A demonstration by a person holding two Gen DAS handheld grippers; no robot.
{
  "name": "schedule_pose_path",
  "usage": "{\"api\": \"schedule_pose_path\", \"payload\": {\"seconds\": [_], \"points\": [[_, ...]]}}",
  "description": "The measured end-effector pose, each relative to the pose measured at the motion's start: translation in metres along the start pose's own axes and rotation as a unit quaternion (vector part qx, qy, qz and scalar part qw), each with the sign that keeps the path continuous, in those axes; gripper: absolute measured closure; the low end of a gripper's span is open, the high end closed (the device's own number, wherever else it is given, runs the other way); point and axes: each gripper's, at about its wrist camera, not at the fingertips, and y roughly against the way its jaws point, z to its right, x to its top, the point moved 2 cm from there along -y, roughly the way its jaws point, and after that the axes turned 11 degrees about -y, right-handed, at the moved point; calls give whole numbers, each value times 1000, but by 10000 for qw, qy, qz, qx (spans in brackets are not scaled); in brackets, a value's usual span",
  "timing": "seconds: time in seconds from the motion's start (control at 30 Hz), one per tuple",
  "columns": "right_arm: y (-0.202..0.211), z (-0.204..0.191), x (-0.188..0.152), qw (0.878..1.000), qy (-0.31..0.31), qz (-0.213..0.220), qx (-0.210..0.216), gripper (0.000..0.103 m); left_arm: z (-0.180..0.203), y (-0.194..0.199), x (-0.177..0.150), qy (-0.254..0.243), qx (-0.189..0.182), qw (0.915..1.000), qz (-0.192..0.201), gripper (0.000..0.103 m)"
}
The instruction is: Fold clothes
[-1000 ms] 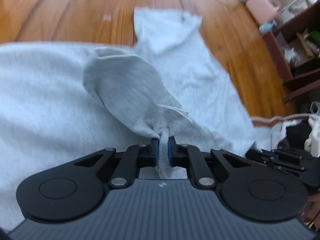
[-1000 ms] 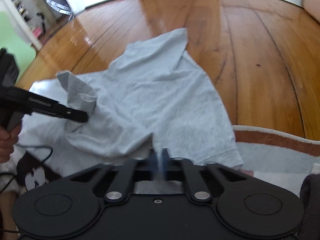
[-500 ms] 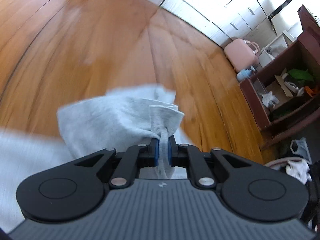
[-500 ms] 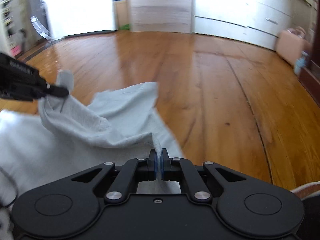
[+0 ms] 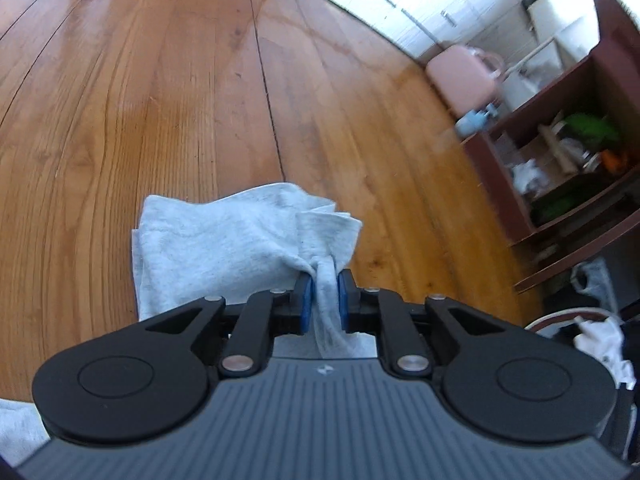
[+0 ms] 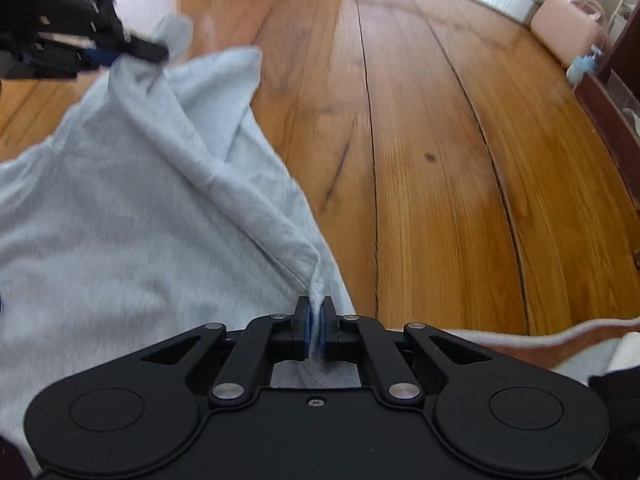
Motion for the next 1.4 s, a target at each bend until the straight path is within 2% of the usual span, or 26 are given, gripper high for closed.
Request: {"api": "schedule_pose_path", "payload": {"seconds": [0.03,0.1,0.13,0.17,0.2,0.27,0.33,0.43,0.47,0.5,0.53,0.6,0.63,0.67,0.7,0.77,0.8,0.87,0.9,1.0,1.03,1.1,1.17,1.23,1.33,1.4], "points": [[3,-1,4,10000,28,-4,-76,97,-1,2,-4,52,-27,10000,19,81],[12,0,22,9990,-182,396,-42,92,-4,6,-7,175,-43,9998,92,60],[18,1,34,9974,-343,630,14,78,-5,9,-10,231,-74,9996,142,51],[24,3,45,9950,-503,864,69,62,-6,11,-10,264,-134,9994,184,49],[28,5,57,9922,-661,1044,156,59,-7,13,-10,295,-197,9991,225,48],[19,7,78,9890,-957,959,600,59,-10,17,-5,281,12,9992,282,36],[10,8,99,9824,-1256,844,1096,58,-13,21,0,246,295,9987,332,31],[-18,1,113,9485,-1809,76,2599,55,-26,30,3,345,751,9960,336,31],[-29,-4,113,9340,-2003,-193,2952,47,-31,33,3,402,872,9948,331,31],[-40,-10,110,9254,-2089,-380,3139,41,-38,37,1,511,882,9942,334,31],[-50,-19,109,9263,-2049,-483,3126,37,-44,39,0,628,877,9936,327,31],[-61,-37,105,9343,-1732,-451,3084,37,-54,43,-4,860,867,9920,311,31],[-56,-46,100,9401,-1355,-175,3123,48,-58,45,-6,937,875,9913,314,31],[-51,-55,94,9439,-975,102,3154,88,-61,48,-7,975,899,9906,328,31],[-44,-64,88,9448,-574,381,3202,92,-64,51,-9,1011,924,9900,343,31],[-13,-76,64,9318,367,906,3496,92,-68,57,-9,1020,1001,9888,422,31],[-2,-78,51,9200,708,911,3746,92,-72,62,-10,1012,1011,9886,471,31],[10,-78,28,9021,1229,497,4107,92,-77,66,-9,973,984,9889,543,31],[10,-77,18,9017,1445,294,4065,92,-78,67,-8,923,967,9895,551,31],[1,-73,-3,9091,1957,-315,3664,91,-69,60,-2,410,990,9933,425,31],[-1,-70,-5,9125,1982,-437,3551,86,-63,55,1,142,999,9943,346,31],[0,-55,6,9161,1442,-414,3717,80,-49,43,6,-546,996,9934,184,31],[7,-39,21,9155,789,-192,3940,64,-32,26,9,-1397,936,9858,-12,32],[12,-18,45,9186,89,204,3945,55,-19,6,10,-2126,884,9726,-316,33],[5,6,91,9299,-761,510,3563,55,-15,-24,13,-2790,936,9513,-916,33],[-8,7,119,9431,-764,490,3199,55,-20,-32,16,-2807,674,9498,-1205,33]]}}
